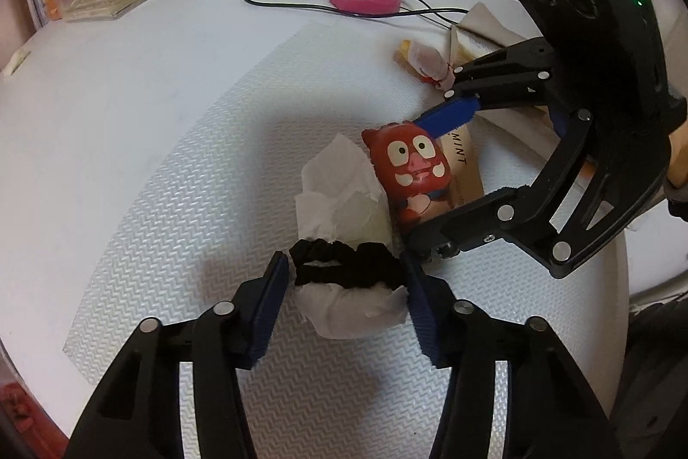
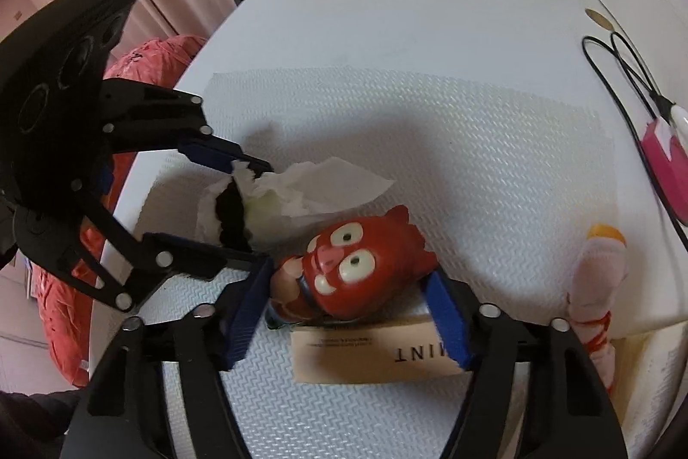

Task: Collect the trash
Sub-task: 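Grasp the white tissue with the left tool while the right tool grasps the red figurine, then carry the tissue and red figurine over the orange bin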

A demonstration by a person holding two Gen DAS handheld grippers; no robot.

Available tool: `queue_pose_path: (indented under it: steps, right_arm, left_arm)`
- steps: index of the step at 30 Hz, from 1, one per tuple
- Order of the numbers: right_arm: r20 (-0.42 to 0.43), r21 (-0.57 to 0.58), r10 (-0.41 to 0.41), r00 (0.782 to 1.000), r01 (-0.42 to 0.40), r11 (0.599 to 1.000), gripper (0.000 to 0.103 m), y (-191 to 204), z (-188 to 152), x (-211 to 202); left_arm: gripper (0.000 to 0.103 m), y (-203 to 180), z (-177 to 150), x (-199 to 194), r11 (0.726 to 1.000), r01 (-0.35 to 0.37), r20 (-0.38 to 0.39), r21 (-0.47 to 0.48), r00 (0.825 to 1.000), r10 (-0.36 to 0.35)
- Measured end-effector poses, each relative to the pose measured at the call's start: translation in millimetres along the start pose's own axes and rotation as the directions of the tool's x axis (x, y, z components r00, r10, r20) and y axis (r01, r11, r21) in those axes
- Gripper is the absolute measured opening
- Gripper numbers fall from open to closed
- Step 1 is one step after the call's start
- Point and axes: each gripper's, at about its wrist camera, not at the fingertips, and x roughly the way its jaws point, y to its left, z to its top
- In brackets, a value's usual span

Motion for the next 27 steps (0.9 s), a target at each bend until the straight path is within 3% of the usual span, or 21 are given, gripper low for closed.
queue_pose_path:
  steps: [5, 13, 22, 27]
  right_arm:
    - [0.028, 0.007, 0.02, 0.999, -0.02, 1.0, 0.054, -1, -3, -5]
    - [0.039, -0.063, 0.057, 0.998, -0.054, 0.997, 0.054, 29, -20, -32]
    - [-0.01, -0.181, 0.158, 0.987, -0.157, 0.971, 0.054, 92, -40, -55]
    - [-0.059, -0.284, 0.217, 0.974, -0.225, 0.932, 0.054, 144, -42, -54]
  left_arm:
    - [0.046, -2, -4, -3, 1.0, 0.007, 0.0, -0.026, 1.0, -0.007]
    - [0.046, -21, -32, -40, 0.999, 0.0, 0.018, -0.041, 1.0, 0.001]
    - [0.046, -52, -94, -98, 0.993, -0.028, 0.064, -0.112, 0.997, 0.035]
    - [0.046, -64, -140, -126, 0.985, -0.049, 0.062, -0.167, 0.996, 0.06]
